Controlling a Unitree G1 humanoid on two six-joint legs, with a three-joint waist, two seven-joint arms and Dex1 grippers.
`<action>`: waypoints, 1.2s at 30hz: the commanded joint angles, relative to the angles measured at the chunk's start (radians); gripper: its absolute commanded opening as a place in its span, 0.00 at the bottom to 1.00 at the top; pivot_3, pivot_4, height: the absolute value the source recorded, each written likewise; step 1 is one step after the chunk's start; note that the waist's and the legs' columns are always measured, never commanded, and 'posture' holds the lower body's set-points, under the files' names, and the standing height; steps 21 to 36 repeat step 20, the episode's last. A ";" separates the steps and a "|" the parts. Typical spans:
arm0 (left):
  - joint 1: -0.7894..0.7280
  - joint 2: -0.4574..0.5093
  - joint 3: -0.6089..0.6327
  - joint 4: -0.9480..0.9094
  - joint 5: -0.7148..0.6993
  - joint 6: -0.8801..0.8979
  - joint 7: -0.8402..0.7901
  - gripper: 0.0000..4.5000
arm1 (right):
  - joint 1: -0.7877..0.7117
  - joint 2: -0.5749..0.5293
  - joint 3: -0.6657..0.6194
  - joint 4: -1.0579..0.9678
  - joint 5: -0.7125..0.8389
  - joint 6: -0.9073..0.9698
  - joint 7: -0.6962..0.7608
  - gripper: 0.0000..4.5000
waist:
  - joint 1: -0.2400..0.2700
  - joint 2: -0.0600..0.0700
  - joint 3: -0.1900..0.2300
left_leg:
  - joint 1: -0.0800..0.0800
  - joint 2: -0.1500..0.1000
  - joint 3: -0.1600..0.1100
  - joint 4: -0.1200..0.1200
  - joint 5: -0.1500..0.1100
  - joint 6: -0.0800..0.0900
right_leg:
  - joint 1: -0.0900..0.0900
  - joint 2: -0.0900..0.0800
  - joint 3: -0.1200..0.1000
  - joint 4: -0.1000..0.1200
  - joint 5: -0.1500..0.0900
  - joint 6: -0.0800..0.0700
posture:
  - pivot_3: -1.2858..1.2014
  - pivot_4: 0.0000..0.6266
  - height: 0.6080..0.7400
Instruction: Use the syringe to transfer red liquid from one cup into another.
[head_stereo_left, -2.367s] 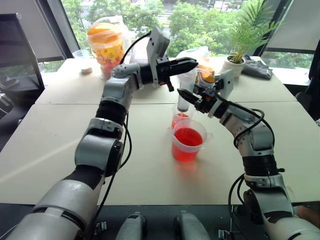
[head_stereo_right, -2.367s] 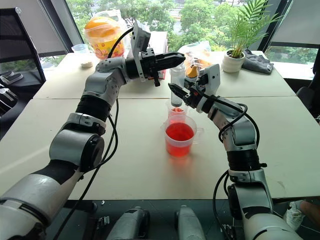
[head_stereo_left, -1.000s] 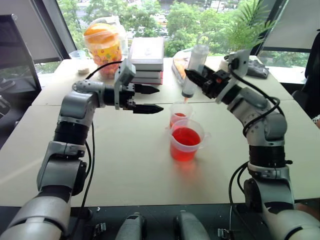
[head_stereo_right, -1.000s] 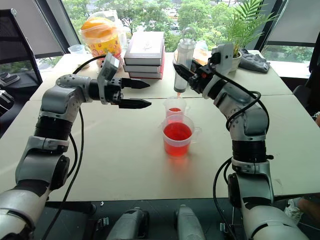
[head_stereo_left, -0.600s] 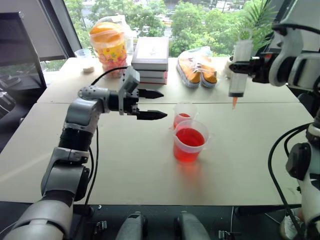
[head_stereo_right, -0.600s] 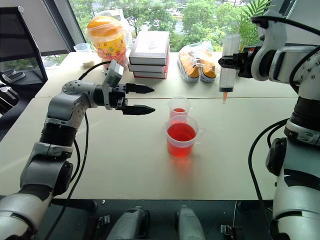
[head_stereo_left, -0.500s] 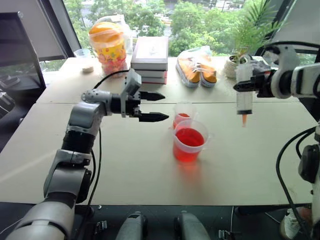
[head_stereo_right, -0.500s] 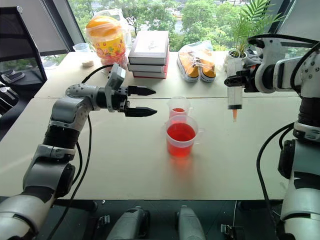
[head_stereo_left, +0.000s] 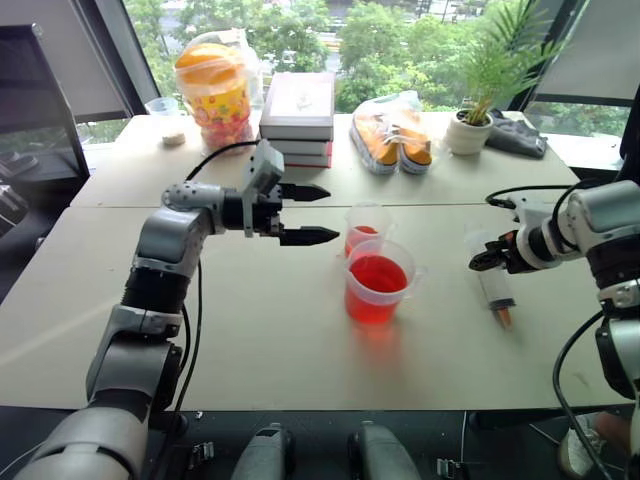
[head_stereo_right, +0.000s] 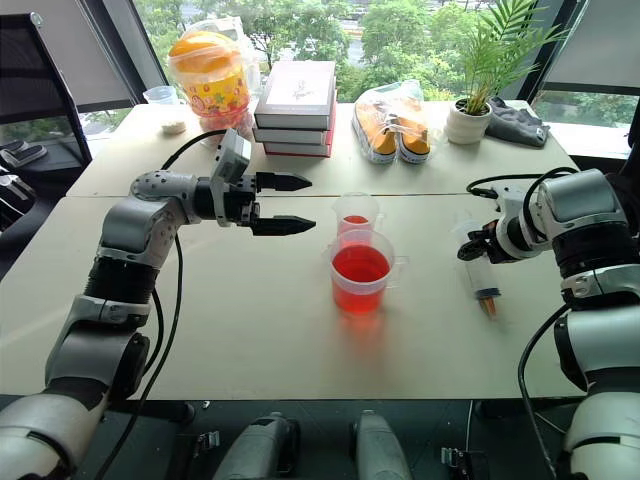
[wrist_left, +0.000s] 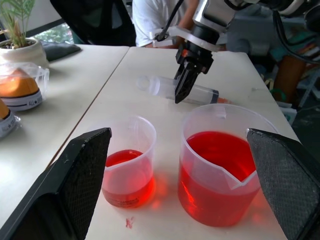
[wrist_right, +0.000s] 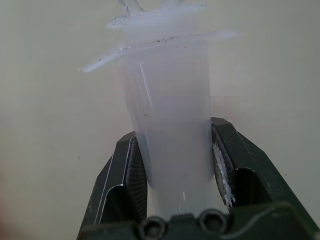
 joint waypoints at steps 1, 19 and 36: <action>-0.008 0.019 0.004 -0.048 -0.020 0.011 0.002 1.00 | -0.042 0.012 -0.021 0.051 -0.053 -0.057 0.031 0.58 | -0.001 0.000 0.000 | 0.000 0.000 0.000 0.000 0.000 0.000 | 0.000 0.000 0.000 0.000 0.000 0.000 | 0.52 0.24 1.00; 0.031 0.117 0.011 -0.160 -0.084 0.137 -0.016 1.00 | 0.528 -0.275 -0.827 -1.188 0.296 0.244 0.239 0.99 | 0.019 0.000 0.000 | -0.001 0.000 -0.003 0.000 0.000 0.000 | 0.002 0.000 -0.002 -0.003 0.000 0.000 | 0.52 0.24 1.00; 0.034 0.122 0.012 -0.166 -0.088 0.146 -0.016 1.00 | 0.570 -0.270 -0.882 -1.248 0.308 0.243 0.246 0.99 | 0.019 0.000 0.000 | 0.000 0.000 -0.003 0.001 0.000 0.000 | 0.003 0.000 -0.002 -0.002 0.000 0.000 | 0.52 0.24 1.00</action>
